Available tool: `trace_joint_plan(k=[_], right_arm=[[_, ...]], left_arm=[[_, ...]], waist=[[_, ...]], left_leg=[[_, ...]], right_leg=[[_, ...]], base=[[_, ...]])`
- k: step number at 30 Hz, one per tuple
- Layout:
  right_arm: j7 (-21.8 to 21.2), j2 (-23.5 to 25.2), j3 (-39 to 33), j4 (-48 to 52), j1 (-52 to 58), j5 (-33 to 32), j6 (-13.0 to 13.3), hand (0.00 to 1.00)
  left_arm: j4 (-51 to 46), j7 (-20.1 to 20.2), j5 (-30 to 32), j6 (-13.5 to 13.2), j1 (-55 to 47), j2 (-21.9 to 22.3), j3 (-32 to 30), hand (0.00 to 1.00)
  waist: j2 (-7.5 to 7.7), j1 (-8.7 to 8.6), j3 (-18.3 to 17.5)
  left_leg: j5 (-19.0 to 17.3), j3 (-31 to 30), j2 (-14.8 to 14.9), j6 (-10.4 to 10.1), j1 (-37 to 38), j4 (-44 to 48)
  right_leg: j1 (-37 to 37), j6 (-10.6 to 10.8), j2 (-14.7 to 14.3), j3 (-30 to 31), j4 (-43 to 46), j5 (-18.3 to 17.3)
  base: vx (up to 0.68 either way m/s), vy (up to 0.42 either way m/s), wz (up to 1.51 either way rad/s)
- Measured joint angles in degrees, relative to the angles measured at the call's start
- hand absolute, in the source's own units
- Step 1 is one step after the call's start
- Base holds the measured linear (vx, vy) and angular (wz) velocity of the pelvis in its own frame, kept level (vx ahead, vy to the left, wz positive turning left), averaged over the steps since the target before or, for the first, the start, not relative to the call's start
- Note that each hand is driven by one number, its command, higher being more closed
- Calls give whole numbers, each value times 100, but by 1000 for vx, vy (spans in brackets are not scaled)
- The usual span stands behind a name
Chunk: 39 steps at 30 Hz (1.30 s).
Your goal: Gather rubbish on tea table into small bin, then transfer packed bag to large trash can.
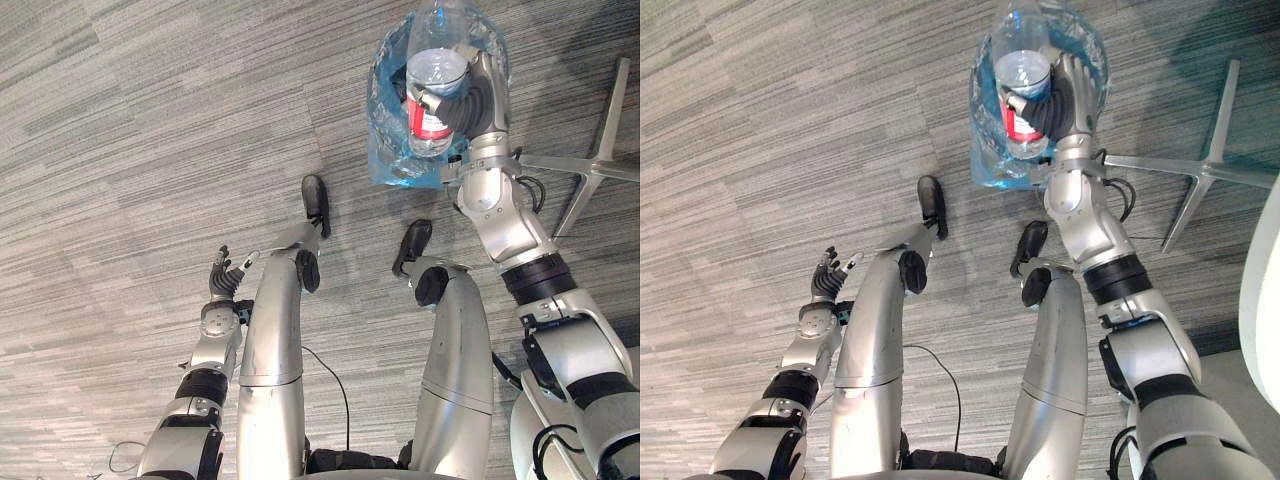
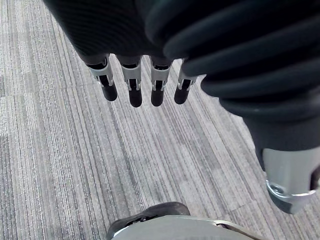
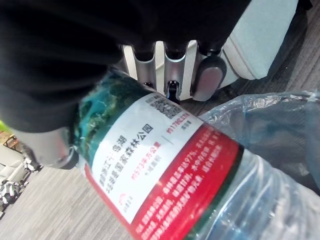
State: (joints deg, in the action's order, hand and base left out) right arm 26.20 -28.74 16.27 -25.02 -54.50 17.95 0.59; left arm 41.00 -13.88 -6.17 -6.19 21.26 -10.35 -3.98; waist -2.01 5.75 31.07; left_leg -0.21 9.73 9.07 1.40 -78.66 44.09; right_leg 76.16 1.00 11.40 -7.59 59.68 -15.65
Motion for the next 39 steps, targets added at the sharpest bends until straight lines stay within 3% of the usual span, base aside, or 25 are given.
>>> trace_joint_plan(k=[2, 3, 11, 19, 26, 29, 33, 39], right_arm=[[0, 0, 0, -157, -103, -83, 0, 100], [0, -1, 1, -258, -162, -180, 0, 0], [-1, -21, 2, -683, -246, -293, 8, 0], [-1, 158, 0, -745, -103, -300, 14, 0], [-17, 409, -7, 666, 774, -277, 84, 0], [-80, 515, 3, 1013, 1091, -258, 173, 0], [-267, 489, 57, 1086, 1346, 48, 263, 0], [-495, 376, 684, 861, 1499, 873, 298, 0]], left_arm=[[4, 0, -2, 0, -1, -1, 1, 0], [6, 0, -2, -1, -1, 0, 12, 0], [27, -3, 1, -37, -2, -50, 118, 0], [63, -2, 8, -36, -4, -77, 114, 0], [57, 2, 20, -23, -4, -101, 106, 0], [59, 7, 35, -19, -39, -170, 85, 0], [64, 15, 111, 29, -43, -205, -7, 0], [82, 15, 239, 61, -45, -235, -69, 0]], waist=[[0, 0, 0], [0, -2, -1], [7, -23, -14], [68, -29, -62], [76, -71, -66], [202, -79, -221], [315, -92, -289], [337, -160, -304]], left_leg=[[32, -4, 1, -2, -19, -14], [44, -5, 1, -10, -22, -15], [105, -12, -2, 46, 1, -35], [197, 22, -2, -31, 372, -401], [308, 64, 13, 11, 739, -619], [304, 93, 60, 15, 766, -625], [283, 114, 91, -14, 859, -688], [281, 153, 90, -11, 867, -776]], right_leg=[[15, -6, 2, -18, -8, -4], [14, -8, 6, -25, -7, -4], [-19, -20, 22, -50, -5, 2], [-339, -76, 4, -123, -279, 56], [-711, -107, -58, -149, -566, 162], [-731, -111, -110, -128, -614, 168], [-815, -99, -141, -128, -679, 176], [-827, -77, -146, -119, -805, 235]], base=[[-13, 4, 2], [0, 0, 0], [-30, 6, 1], [-54, -8, 1], [-23, -16, -3], [-17, -36, -9], [-33, -37, -4], [-38, -20, -3]])
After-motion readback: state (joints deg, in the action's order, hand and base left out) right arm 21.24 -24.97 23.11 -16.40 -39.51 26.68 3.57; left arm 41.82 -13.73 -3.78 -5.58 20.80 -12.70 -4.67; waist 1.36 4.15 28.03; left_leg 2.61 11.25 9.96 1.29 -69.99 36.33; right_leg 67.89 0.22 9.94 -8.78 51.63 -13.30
